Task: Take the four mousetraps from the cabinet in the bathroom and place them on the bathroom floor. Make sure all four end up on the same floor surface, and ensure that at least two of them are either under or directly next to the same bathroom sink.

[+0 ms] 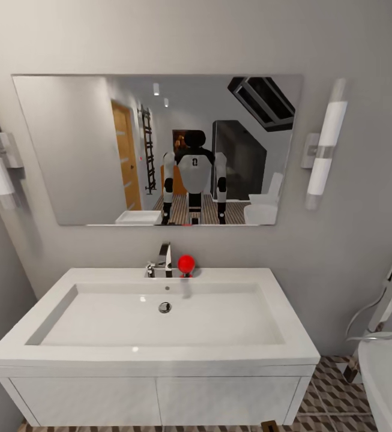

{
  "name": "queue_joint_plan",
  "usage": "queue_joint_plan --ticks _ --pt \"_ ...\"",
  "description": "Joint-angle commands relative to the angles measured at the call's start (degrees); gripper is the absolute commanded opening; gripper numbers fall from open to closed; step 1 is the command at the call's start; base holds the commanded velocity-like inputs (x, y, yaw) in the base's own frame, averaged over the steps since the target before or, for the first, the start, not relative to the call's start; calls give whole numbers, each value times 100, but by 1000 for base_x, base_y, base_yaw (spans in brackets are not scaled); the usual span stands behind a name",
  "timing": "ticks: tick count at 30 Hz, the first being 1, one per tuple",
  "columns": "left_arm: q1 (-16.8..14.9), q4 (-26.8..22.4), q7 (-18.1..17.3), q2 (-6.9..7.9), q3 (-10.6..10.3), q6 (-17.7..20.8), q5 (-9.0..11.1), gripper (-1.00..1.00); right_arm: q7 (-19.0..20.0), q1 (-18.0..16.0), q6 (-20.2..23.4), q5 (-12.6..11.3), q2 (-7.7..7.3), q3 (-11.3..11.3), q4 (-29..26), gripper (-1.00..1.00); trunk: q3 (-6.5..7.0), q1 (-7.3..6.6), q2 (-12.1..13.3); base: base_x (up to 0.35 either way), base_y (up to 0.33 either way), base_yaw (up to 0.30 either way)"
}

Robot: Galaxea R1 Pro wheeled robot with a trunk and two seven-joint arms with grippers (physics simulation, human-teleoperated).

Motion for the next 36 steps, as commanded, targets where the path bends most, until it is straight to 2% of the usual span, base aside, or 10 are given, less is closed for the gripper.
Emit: queue_joint_plan --ticks 1,6,31,36 --pt "-6 10 18 1 -48 -18 9 -100 -39 -6 -34 56 -2 -29 26 -100 -29 25 -52 0 0 0" --pt "-6 10 20 -7 -51 -8 8 -100 -58 27 -42 48 5 -31 26 -100 -119 135 -252 0 0 0" --pt "-6 10 11 -21 -49 -25 12 -100 -39 30 -51 52 6 -27 26 -100 -119 135 -252 0 0 0" --pt "-6 10 11 -27 -51 -25 12 -100 -64 30 -53 49 6 -30 25 -100 -209 244 -453 0 0 0"
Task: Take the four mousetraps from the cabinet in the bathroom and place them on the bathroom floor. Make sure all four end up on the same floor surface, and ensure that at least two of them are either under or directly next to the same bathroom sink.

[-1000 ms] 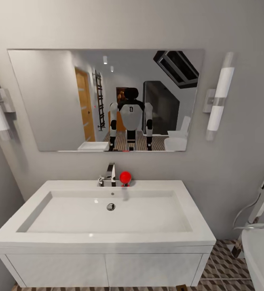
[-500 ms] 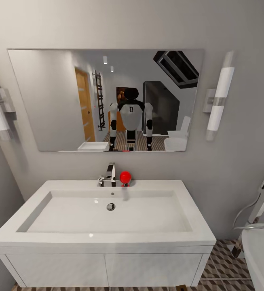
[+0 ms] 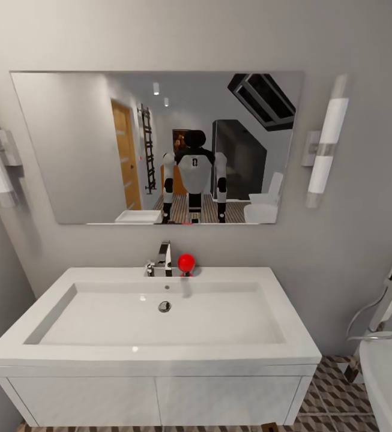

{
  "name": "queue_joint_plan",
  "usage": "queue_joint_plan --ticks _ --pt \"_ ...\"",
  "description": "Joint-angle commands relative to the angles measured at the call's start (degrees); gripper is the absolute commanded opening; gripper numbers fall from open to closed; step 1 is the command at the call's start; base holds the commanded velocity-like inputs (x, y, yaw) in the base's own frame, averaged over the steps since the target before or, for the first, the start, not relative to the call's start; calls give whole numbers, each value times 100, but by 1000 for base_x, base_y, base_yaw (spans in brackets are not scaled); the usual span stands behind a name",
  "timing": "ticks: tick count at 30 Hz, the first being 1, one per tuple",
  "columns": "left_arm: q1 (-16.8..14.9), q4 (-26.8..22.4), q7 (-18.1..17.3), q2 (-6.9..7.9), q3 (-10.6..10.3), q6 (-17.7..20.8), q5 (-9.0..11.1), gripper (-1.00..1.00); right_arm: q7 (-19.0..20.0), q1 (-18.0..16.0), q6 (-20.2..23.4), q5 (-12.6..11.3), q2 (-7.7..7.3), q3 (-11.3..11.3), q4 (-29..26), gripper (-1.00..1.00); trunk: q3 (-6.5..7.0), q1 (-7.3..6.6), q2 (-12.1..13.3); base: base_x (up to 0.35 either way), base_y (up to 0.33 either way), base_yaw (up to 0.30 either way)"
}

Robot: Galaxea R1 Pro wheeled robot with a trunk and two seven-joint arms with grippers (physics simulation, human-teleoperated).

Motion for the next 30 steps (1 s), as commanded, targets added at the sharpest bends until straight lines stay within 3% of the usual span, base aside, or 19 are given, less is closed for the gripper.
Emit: queue_joint_plan --ticks 1,30 --pt "-6 10 17 -1 -47 -19 14 -100 -41 -12 -38 56 -2 -30 23 -100 -28 24 -50 0 0 0" --pt "-6 11 22 -5 -48 -19 13 -100 7 -12 -24 73 -2 -22 26 -100 -549 661 -1213 0 0 0"
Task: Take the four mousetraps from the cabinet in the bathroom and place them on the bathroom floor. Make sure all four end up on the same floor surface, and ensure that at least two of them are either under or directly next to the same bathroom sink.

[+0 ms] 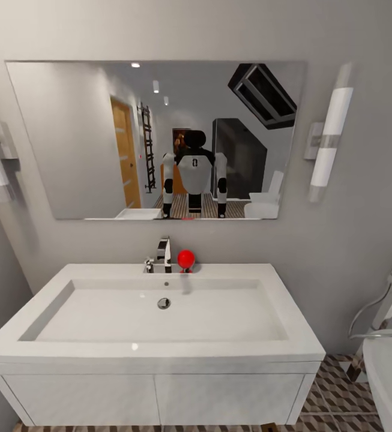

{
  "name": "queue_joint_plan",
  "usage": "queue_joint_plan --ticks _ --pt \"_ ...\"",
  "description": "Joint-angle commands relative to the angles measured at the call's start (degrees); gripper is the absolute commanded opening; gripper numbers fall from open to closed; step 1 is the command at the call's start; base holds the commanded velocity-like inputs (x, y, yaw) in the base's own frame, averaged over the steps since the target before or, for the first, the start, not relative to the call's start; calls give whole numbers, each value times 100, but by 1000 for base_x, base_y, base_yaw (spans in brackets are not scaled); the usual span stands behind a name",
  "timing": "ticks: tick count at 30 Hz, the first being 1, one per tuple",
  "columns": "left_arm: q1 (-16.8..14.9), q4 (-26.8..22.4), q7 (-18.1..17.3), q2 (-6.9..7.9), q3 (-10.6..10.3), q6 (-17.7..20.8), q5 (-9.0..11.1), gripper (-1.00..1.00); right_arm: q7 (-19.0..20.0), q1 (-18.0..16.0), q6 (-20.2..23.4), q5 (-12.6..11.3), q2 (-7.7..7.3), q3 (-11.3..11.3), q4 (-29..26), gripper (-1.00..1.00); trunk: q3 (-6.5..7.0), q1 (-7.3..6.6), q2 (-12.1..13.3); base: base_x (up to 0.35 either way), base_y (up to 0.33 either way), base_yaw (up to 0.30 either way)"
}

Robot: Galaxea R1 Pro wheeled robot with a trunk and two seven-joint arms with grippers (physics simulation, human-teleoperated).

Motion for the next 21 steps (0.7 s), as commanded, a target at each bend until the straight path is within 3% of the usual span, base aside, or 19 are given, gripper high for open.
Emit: queue_joint_plan --ticks 1,10,15,21 --pt "-6 10 18 -2 -48 -19 13 -100 -34 -11 -34 54 -2 -31 26 -100 -27 24 -48 0 0 0" --pt "-6 9 12 0 -48 -12 14 -100 -47 49 21 47 -8 -31 29 -100 -62 67 -128 0 0 0" --pt "-6 9 12 59 -44 -3 14 -100 -26 92 867 68 -4 -31 20 -100 -62 67 -128 0 0 0" --pt "-6 9 5 77 -39 46 14 -100 -78 94 1089 58 -16 -22 18 -100 -62 67 -128 0 0 0"
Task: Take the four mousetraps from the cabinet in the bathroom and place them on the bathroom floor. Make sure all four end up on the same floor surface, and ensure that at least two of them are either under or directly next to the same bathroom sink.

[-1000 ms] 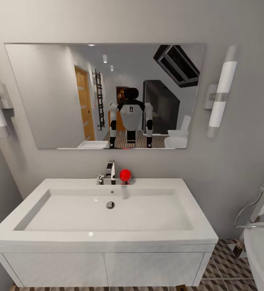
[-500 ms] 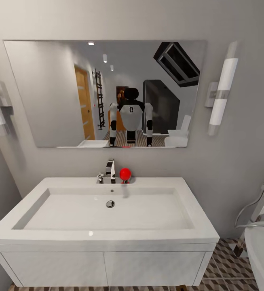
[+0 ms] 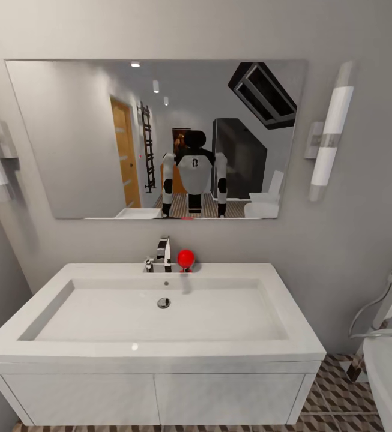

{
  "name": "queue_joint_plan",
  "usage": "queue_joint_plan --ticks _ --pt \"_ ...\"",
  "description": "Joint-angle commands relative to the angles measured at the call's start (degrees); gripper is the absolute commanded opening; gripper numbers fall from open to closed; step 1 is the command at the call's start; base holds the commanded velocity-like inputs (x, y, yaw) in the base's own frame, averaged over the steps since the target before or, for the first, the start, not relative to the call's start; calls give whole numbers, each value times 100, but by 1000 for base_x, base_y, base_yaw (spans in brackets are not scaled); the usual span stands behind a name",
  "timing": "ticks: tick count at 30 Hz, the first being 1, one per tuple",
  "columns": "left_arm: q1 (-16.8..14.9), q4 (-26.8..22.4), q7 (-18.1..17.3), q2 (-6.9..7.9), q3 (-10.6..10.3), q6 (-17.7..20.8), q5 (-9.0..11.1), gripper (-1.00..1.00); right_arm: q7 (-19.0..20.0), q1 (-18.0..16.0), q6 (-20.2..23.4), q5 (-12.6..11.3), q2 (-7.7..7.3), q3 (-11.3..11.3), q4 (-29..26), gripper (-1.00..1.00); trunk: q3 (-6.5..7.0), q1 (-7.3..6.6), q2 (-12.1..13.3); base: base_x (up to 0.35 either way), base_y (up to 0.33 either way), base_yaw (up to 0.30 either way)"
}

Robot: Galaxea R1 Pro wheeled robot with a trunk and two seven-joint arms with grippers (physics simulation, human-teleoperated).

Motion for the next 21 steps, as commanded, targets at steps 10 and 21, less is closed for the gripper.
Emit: queue_joint_plan --ticks 10,21 --pt "-23 10 13 6 -55 172 5 -100 256 117 143 387 -11 -30 36 -100 -44 45 -86 0 0 0" --pt "-23 10 29 -13 -57 225 5 -100 583 129 -4 541 -15 -38 28 -100 -241 286 -527 0 0 0"
